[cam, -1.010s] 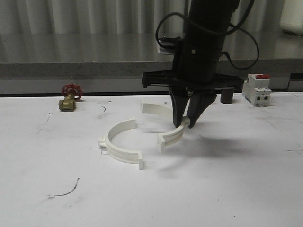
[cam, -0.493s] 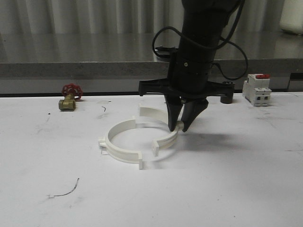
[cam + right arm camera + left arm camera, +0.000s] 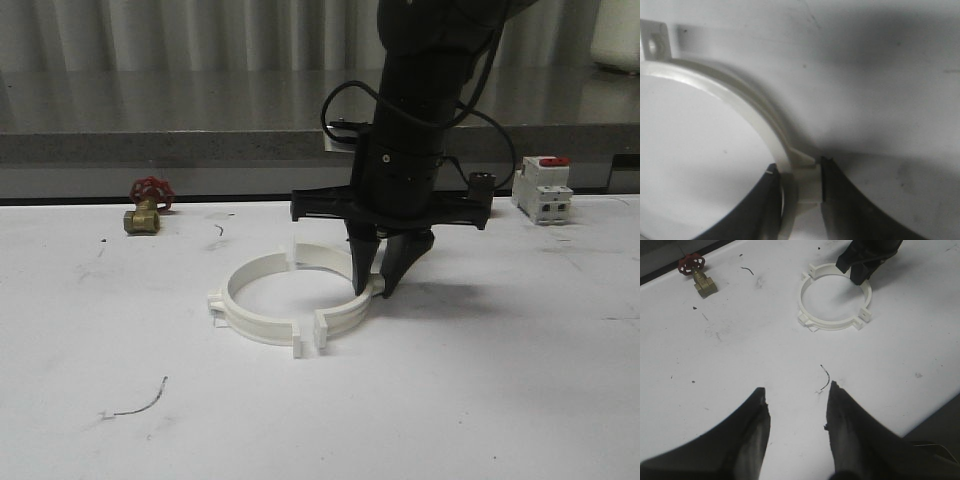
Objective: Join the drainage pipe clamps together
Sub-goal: 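Press the second half-ring down onto the first to close the ring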
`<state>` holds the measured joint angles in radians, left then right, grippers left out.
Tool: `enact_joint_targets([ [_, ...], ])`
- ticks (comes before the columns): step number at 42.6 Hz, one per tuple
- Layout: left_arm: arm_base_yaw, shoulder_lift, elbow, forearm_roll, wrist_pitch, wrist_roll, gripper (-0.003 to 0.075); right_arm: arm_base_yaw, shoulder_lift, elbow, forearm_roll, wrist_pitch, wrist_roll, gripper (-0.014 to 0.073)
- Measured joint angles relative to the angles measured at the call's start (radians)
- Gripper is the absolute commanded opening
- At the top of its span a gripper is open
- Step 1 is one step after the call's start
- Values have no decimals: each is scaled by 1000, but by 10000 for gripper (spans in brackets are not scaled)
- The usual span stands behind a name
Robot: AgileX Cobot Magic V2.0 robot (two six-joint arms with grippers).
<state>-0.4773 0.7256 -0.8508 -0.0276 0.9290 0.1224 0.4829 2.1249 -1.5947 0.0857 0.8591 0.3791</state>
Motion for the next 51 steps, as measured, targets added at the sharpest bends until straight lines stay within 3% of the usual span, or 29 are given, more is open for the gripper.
enact_joint_targets([
  [51,0,0,0,0,0,0,273,9,4,-4,29,-12,4,218],
])
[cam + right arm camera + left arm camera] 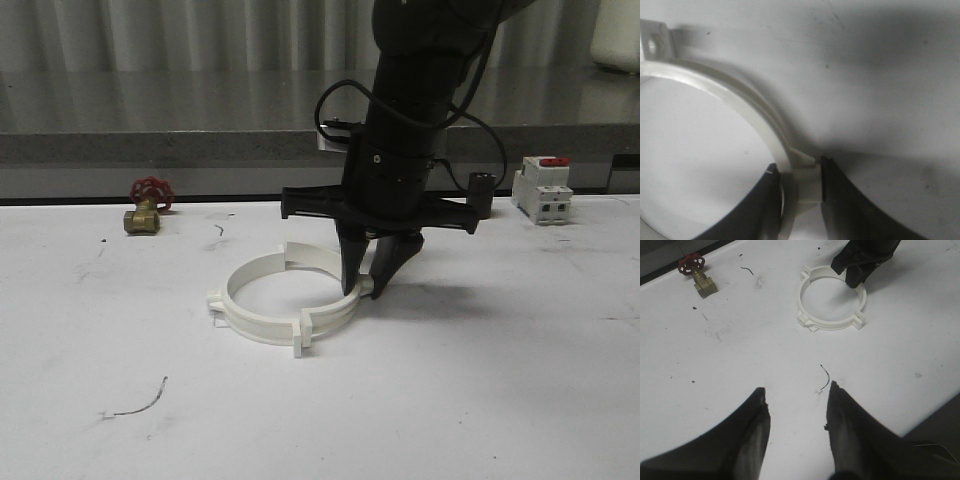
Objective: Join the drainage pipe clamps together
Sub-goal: 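Press the second half-ring down onto the first to close the ring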
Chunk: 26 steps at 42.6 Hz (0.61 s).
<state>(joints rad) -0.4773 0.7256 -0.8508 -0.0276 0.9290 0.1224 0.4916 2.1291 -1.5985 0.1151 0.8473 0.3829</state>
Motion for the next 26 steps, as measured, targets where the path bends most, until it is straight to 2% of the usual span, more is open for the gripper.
enact_joint_targets([
  [11,0,0,0,0,0,0,273,1,0,0,13,-1,0,365],
  [26,0,0,0,0,0,0,273,2,0,0,23,-7,0,374],
])
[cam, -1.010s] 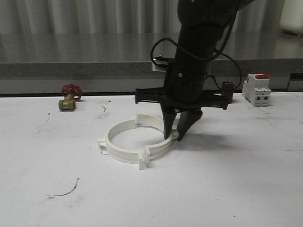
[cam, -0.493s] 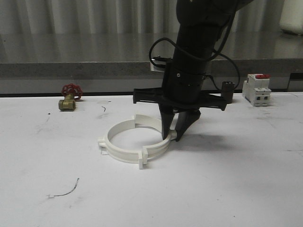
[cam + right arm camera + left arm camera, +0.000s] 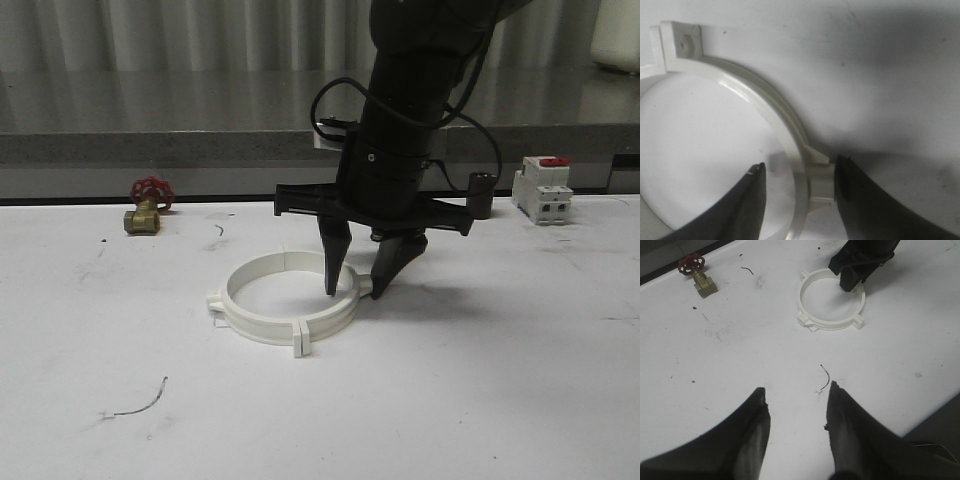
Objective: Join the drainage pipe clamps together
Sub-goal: 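Press the second half-ring down onto the first to close the ring, then open the right gripper and lift it away from the ring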
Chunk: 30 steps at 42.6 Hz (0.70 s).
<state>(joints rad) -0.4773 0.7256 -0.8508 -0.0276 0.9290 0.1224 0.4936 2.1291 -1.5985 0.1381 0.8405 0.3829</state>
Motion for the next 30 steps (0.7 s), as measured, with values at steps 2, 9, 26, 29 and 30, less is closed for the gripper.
enact_joint_targets([
  [2,0,0,0,0,0,0,273,0,0,0,0,0,0,374],
  [9,0,0,0,0,0,0,273,0,-29,0,-19,29,0,374],
  [26,0,0,0,0,0,0,273,0,-333,23,-72,104,-119,374],
  [29,0,0,0,0,0,0,273,0,-424,74,-93,86,-138,374],
  [30,0,0,0,0,0,0,273,0,-444,94,-95,78,-141,374],
])
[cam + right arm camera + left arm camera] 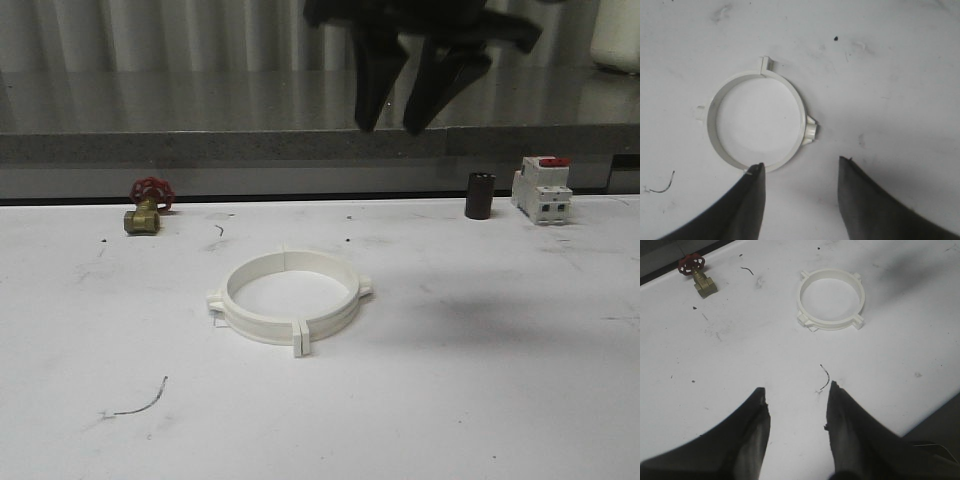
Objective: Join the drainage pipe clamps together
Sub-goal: 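Open the right gripper and lift it away from the ring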
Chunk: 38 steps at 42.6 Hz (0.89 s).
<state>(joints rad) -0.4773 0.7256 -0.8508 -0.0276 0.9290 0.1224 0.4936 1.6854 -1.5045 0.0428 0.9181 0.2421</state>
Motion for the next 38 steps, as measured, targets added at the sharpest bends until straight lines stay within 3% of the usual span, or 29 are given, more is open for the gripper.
enact_joint_targets([
  [16,0,0,0,0,0,0,273,0,-481,359,-90,-45,-11,374],
  [38,0,0,0,0,0,0,273,0,-962,650,-94,-10,-11,374],
])
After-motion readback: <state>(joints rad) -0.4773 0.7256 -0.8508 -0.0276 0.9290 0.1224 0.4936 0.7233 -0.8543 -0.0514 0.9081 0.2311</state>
